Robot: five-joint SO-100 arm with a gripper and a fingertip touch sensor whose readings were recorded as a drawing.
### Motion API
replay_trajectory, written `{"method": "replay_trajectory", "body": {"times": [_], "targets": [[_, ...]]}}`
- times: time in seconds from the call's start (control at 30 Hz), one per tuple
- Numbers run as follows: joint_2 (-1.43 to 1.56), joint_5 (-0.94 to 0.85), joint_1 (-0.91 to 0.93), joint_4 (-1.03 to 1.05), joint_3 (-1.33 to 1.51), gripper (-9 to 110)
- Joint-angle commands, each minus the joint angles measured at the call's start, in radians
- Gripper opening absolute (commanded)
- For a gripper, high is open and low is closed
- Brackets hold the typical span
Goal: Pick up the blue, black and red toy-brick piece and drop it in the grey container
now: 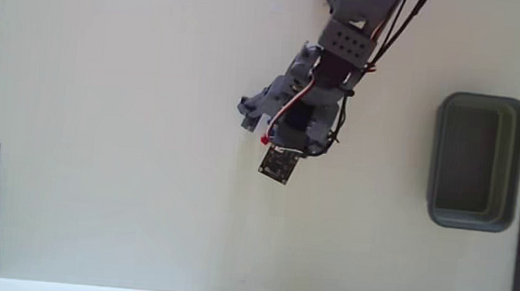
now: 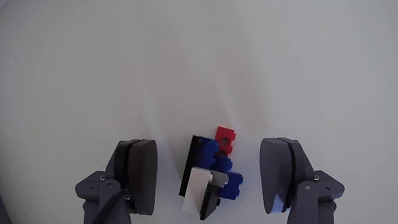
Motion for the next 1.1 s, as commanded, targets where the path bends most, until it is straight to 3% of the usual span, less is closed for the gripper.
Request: {"method": "replay_trajectory", "body": {"times": [0.0, 1.07], "targets": [[0.024, 0.005, 0.020, -0.016, -0.002, 110], [0.024, 0.005, 0.020, -0.016, -0.002, 105]]}}
